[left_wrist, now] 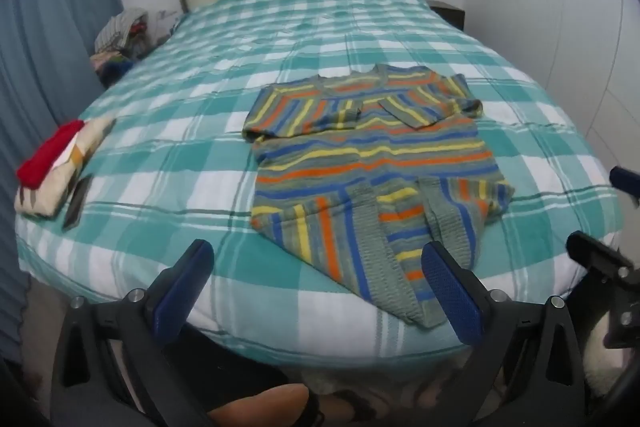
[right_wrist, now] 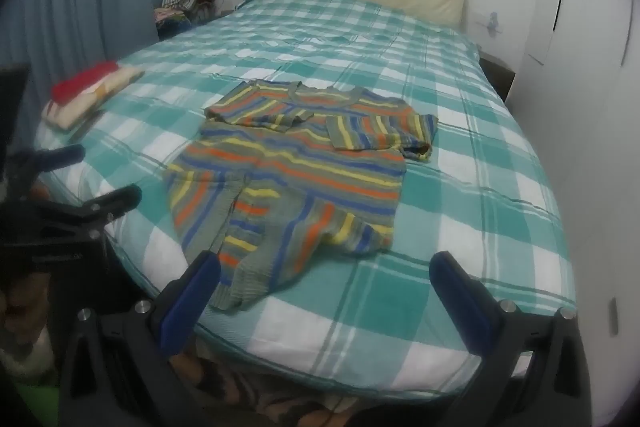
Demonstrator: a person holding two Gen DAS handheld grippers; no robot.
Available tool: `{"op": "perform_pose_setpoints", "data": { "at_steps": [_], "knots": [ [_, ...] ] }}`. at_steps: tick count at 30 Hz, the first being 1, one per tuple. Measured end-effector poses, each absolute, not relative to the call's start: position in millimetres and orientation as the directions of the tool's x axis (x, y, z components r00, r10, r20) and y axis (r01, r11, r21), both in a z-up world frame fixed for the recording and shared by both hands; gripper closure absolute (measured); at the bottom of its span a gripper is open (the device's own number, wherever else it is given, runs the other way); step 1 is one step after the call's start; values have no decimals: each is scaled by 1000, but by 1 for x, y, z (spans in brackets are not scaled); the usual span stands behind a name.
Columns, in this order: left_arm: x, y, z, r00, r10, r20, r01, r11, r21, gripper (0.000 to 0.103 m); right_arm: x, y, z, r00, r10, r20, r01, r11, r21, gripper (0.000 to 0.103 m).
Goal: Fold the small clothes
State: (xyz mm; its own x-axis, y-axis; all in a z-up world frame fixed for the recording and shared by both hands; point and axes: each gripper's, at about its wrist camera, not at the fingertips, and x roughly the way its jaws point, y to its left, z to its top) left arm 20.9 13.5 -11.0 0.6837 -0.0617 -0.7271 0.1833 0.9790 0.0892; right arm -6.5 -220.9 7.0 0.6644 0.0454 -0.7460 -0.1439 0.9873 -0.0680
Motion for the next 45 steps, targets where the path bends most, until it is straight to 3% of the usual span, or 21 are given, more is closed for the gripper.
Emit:
{"op": "perform_pose_setpoints", "data": {
  "at_steps": [21, 45],
  "knots": [
    [27, 15, -25, 623, -27, -782, 168, 981, 100, 0, 1, -225, -7, 646, -17, -763, -88, 991, -97, 0],
    [38, 22, -26, 636, -5, -772, 141, 984, 110, 0, 4, -248, -11, 620, -166, -767, 52, 984, -171, 0]
  ]
}}
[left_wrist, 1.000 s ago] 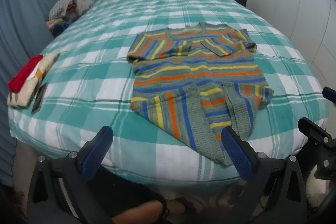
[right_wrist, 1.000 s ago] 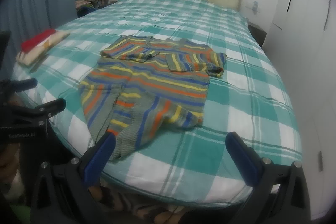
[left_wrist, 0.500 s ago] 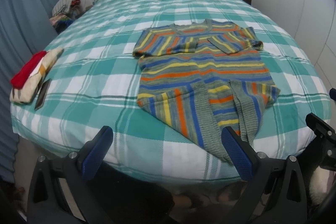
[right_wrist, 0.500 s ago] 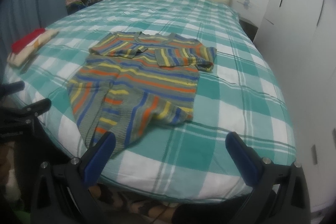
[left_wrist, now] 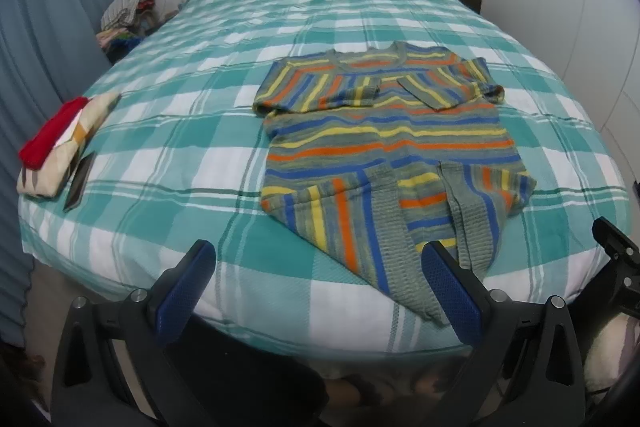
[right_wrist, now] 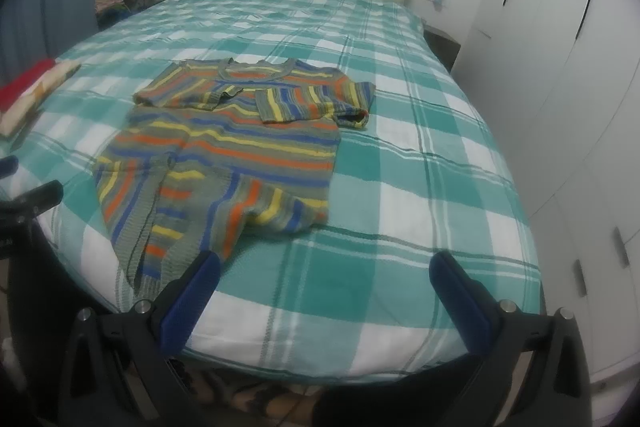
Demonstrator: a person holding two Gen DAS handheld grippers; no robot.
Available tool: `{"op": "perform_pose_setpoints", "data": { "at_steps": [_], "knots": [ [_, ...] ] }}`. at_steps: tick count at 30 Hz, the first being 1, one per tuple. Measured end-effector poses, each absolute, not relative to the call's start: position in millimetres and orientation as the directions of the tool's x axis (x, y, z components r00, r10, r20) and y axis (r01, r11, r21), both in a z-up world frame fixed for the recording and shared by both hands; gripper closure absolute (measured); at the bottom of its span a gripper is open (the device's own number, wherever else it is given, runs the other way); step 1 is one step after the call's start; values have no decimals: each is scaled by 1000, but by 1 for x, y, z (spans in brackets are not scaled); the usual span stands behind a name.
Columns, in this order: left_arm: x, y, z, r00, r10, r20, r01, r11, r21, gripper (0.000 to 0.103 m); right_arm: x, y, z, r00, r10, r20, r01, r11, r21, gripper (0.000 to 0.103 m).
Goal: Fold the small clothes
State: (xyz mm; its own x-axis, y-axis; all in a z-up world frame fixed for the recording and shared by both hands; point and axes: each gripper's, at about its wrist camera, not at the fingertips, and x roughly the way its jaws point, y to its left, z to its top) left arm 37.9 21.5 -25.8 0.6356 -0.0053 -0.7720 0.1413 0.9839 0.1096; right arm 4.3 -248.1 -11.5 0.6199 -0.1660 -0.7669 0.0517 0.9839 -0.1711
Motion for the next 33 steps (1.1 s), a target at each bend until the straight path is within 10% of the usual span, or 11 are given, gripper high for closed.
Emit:
{"op": "perform_pose_setpoints", "data": {
  "at_steps": [33],
  "knots": [
    [42, 18, -44, 606, 22, -795, 140, 981, 134, 0, 10, -255, -27, 584, -187, -790, 64, 981, -184, 0]
  ]
}}
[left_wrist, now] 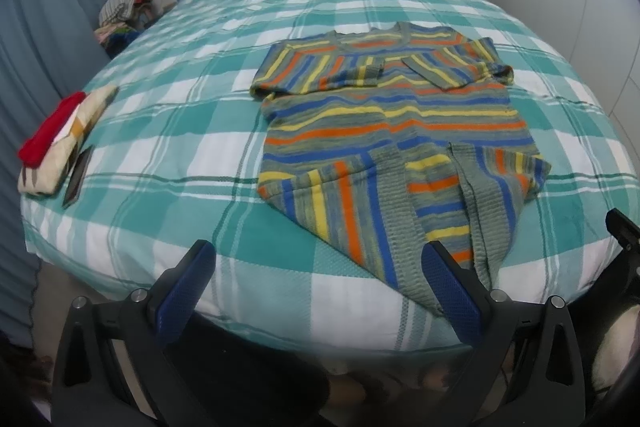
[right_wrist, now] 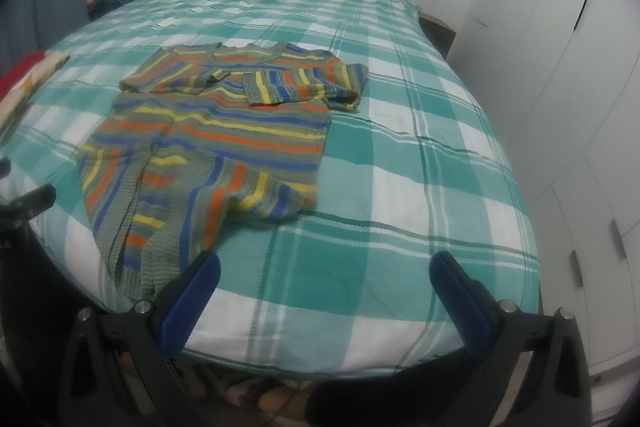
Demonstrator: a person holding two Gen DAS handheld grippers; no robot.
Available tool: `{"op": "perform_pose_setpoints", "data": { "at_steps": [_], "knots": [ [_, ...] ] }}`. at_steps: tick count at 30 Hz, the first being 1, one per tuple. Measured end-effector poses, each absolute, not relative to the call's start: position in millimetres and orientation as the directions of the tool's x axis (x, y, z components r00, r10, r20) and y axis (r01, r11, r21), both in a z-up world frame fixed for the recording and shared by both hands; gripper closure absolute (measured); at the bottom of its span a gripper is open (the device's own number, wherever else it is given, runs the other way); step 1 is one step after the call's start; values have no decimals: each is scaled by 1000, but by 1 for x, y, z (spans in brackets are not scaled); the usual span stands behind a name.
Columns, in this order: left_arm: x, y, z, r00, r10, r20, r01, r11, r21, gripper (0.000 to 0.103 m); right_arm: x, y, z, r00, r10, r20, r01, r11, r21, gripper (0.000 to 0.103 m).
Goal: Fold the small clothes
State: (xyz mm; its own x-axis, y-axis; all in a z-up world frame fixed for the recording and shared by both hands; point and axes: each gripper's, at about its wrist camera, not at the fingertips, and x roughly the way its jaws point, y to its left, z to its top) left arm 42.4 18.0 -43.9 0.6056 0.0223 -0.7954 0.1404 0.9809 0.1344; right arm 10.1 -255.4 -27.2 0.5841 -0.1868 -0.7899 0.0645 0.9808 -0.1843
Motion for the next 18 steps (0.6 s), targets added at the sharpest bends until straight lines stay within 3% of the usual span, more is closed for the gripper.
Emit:
{"op": "perform_pose_setpoints", "data": {
  "at_steps": [18],
  "knots": [
    [46, 33, -46, 593, 11, -805, 124, 987, 105, 0, 8, -258, -30, 583, -185, -791, 61, 981, -184, 0]
  ]
}}
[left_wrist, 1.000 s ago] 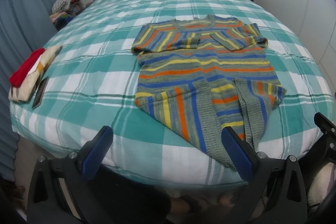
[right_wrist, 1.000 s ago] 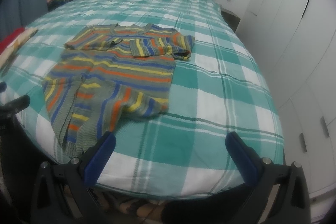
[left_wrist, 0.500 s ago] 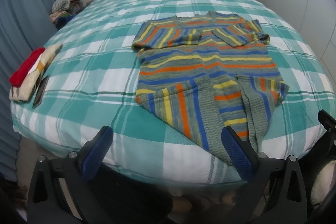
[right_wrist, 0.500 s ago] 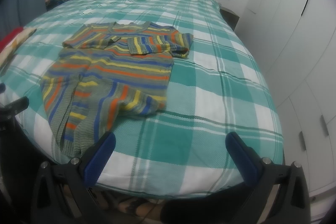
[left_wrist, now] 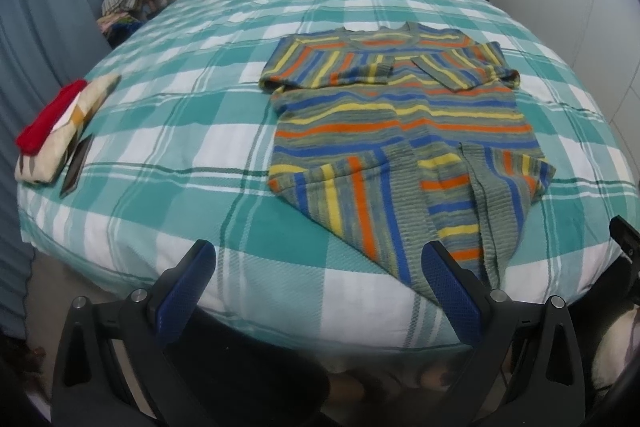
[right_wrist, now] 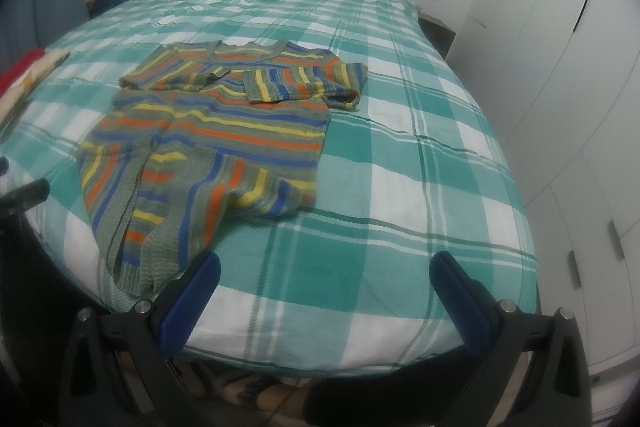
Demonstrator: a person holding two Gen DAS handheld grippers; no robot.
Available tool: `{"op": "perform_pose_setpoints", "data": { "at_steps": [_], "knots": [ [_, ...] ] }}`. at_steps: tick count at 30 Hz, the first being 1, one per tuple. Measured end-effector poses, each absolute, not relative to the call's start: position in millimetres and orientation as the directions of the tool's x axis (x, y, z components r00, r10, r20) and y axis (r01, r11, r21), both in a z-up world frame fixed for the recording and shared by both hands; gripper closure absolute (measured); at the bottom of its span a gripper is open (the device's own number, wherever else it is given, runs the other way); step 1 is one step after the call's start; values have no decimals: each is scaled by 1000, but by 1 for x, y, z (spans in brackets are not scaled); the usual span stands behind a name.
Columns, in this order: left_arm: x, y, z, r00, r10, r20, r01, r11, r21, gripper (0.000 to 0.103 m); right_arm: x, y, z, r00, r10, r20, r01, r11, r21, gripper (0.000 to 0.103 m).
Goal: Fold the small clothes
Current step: 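Grasp the cardigan hem with the left tool while the right tool grasps the hem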
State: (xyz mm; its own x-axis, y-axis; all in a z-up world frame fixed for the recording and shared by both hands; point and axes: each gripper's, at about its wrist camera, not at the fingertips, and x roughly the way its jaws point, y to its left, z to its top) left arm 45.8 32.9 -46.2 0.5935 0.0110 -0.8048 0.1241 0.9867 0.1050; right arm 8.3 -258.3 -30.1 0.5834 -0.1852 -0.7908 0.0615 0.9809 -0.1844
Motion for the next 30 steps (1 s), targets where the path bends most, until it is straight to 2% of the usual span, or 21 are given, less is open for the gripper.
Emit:
{"op": "perform_pose_setpoints", "data": {
  "at_steps": [4, 7, 10, 12, 17, 18, 19, 20, 21, 22, 24, 30],
  "knots": [
    [53, 42, -50, 576, -17, -817, 136, 988, 76, 0, 7, -256, -32, 581, -145, -801, 19, 986, -164, 0],
    [64, 48, -56, 541, -108, -834, 169, 985, -18, 0, 13, -256, -39, 563, -36, -826, -51, 996, -79, 0],
    [78, 27, -68, 501, -175, -848, 241, 969, -57, 0, 29, -256, -48, 547, 5, -837, -82, 996, -48, 0],
    [87, 5, -78, 512, -161, -844, 284, 959, -11, 0, 43, -254, -52, 542, 9, -841, -92, 995, -48, 0],
    [108, -36, -120, 539, -33, -842, 331, 927, 175, 3, 50, -263, -43, 553, 8, -833, -59, 998, -30, 0],
    [110, -36, -125, 535, -21, -844, 327, 927, 184, 8, 48, -264, -42, 557, 1, -830, -58, 998, -38, 0],
    [113, -34, -131, 522, -21, -853, 321, 931, 174, 20, 45, -265, -42, 559, -9, -829, -56, 997, -49, 0],
    [113, -30, -133, 504, -53, -862, 318, 939, 128, 24, 43, -268, -43, 556, -15, -831, -52, 997, -53, 0],
    [113, -24, -131, 491, -102, -865, 308, 949, 63, 37, 39, -271, -45, 551, -18, -834, -46, 998, -52, 0],
    [112, -20, -129, 496, -117, -861, 298, 954, 43, 60, 37, -273, -47, 545, -14, -838, -42, 998, -44, 0],
    [107, -16, -123, 510, -131, -850, 298, 954, 32, 93, 35, -277, -52, 534, 5, -845, -45, 999, -22, 0],
    [76, 30, -108, 486, -245, -839, 252, 958, -133, 96, 49, -259, -51, 532, 131, -836, -155, 986, 56, 0]
  ]
}}
